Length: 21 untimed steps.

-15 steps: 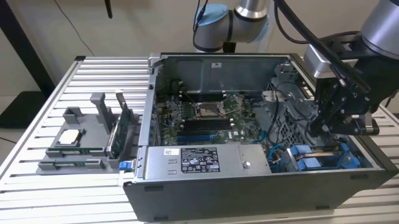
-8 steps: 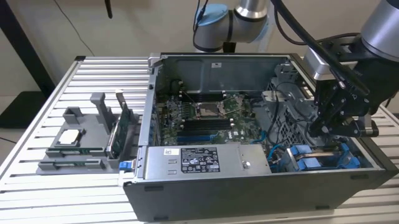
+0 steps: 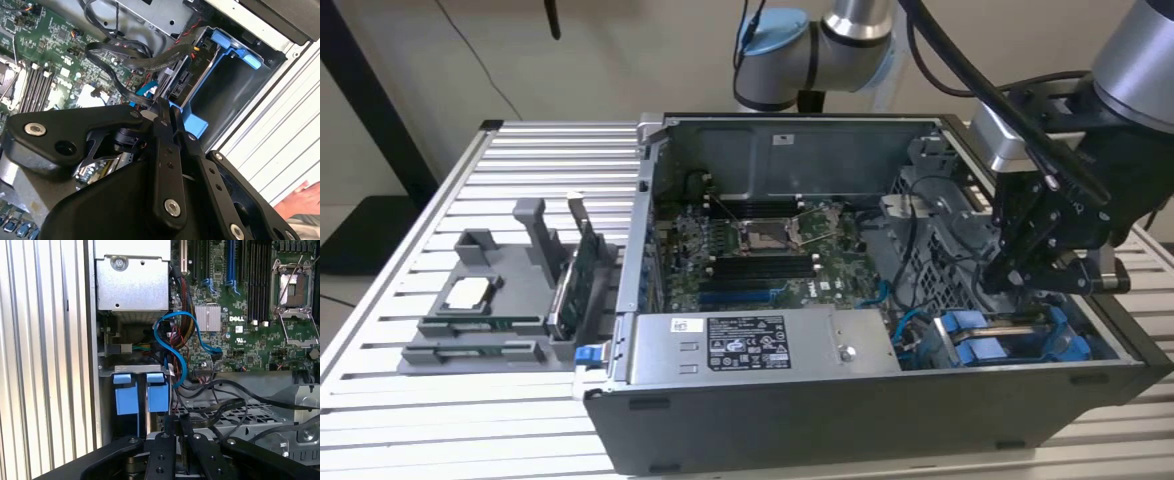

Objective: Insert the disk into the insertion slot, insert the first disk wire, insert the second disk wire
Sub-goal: 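Insert the second disk wire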

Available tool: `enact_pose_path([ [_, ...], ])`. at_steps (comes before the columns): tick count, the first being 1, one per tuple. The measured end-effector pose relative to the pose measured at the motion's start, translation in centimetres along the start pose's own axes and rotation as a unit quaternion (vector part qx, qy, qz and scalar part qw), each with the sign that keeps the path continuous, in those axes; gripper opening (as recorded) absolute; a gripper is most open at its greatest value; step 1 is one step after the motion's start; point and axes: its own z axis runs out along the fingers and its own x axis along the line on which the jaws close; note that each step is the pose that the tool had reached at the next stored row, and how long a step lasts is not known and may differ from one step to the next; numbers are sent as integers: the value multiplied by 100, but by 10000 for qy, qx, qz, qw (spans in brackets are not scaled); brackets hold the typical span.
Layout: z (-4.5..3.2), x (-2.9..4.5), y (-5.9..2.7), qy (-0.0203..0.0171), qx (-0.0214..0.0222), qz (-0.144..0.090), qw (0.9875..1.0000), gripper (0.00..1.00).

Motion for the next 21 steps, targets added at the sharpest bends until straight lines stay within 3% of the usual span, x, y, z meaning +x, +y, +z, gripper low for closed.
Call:
enact_pose_path([
  [21,52,101,-122,1,-12,24,10000,16],
])
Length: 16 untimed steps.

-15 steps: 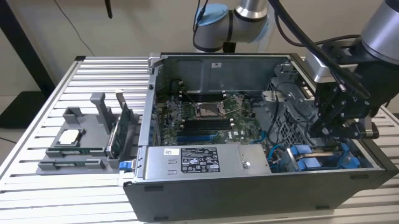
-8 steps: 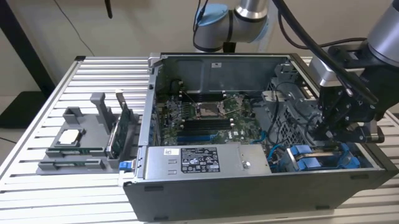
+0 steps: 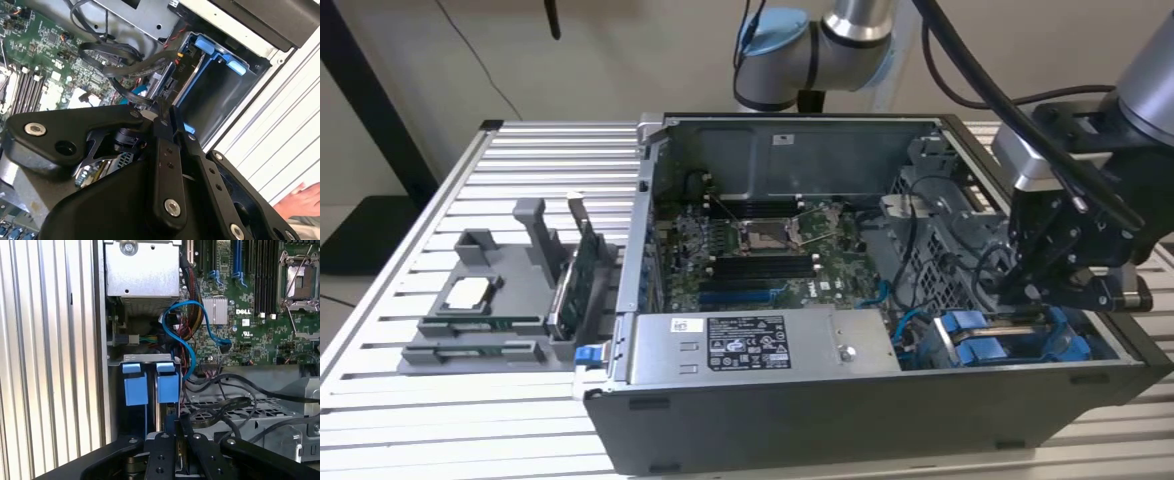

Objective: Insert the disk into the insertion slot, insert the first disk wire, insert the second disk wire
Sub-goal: 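Insert the second disk wire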

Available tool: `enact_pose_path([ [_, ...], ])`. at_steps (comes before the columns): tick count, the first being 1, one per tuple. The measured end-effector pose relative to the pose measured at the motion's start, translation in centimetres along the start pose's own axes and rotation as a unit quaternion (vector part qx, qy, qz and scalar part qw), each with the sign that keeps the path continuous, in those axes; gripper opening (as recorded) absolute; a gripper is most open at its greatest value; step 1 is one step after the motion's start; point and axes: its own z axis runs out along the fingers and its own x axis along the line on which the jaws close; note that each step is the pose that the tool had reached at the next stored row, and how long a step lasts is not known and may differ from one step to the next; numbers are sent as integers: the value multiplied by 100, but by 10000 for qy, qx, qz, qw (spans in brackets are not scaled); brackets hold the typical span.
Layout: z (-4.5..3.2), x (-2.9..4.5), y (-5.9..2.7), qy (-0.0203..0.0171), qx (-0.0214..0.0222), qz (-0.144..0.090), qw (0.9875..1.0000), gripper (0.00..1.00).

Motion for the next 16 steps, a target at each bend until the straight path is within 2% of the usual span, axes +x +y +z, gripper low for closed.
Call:
enact_pose_path([
  [16,30,14,-35,1,0,1,10000,16],
])
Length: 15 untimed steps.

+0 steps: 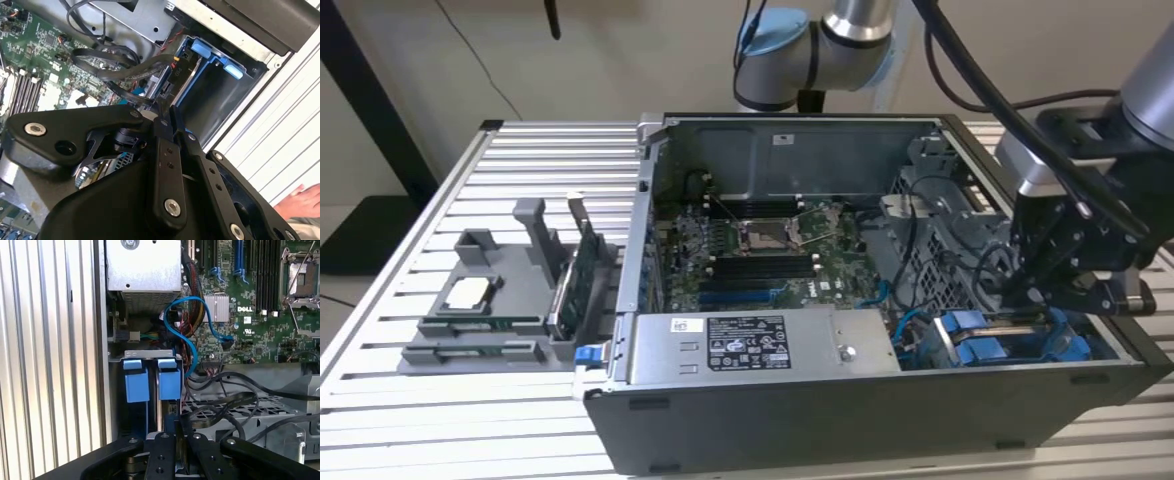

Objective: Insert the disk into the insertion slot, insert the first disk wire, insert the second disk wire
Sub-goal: 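Insert the second disk wire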

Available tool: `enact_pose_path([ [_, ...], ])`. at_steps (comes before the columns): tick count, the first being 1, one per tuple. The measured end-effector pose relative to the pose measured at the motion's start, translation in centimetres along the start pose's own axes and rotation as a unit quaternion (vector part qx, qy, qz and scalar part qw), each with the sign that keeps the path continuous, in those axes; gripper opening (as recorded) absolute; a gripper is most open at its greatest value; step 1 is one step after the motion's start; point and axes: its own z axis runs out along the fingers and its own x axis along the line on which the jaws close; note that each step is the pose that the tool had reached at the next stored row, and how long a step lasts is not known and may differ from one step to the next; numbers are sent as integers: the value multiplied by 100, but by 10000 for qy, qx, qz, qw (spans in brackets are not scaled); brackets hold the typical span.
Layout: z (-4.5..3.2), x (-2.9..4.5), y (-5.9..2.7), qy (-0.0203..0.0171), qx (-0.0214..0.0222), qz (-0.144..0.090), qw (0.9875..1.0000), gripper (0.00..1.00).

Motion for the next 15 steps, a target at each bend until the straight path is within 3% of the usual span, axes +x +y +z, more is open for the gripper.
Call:
enact_pose_path([
  [11,126,13,-74,-8,0,0,10000,16],
  [15,153,2,-80,-27,-1,1,10000,16],
])
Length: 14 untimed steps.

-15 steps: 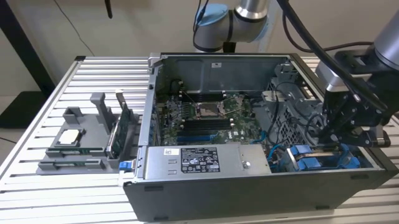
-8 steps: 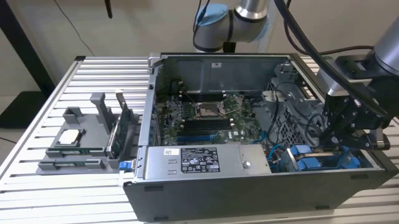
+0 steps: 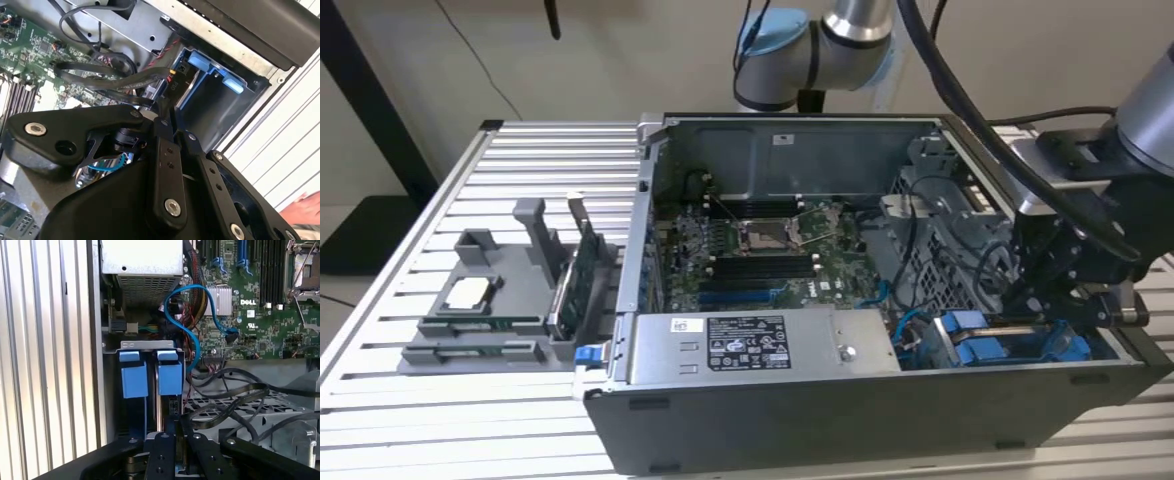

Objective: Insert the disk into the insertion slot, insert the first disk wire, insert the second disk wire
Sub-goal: 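Insert the second disk wire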

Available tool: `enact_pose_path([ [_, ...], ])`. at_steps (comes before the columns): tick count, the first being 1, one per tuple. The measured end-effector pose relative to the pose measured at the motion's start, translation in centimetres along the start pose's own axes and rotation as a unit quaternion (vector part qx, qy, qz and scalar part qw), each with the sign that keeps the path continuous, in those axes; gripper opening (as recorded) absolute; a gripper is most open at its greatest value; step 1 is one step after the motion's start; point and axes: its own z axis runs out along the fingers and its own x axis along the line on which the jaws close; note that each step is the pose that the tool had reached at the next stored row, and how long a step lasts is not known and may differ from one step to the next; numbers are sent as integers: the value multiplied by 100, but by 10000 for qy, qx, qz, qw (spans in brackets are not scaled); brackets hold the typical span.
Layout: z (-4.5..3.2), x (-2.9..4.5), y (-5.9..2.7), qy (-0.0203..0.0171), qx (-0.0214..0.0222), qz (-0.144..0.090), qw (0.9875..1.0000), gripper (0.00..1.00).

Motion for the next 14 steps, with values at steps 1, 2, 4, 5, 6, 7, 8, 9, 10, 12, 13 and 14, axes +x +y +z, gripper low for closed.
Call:
enact_pose_path([
  [1,4,-4,-4,-1,0,-1,10000,16],
  [2,8,-7,-8,-1,0,-1,10000,16],
  [4,14,-7,-21,-2,0,0,10000,16],
  [5,17,-8,-27,-3,0,0,10000,16],
  [6,21,-9,-30,-5,-1,0,10000,16],
  [7,25,-11,-31,-8,0,1,10000,16],
  [8,27,-14,-31,-9,0,1,10000,16],
  [9,30,-17,-32,-10,0,1,10000,16],
  [10,34,-21,-33,-12,0,0,10000,16],
  [12,44,-25,-32,-12,0,0,10000,16],
  [13,50,-25,-32,-11,0,0,10000,16],
  [14,60,-24,-32,-9,0,0,10000,16],
])
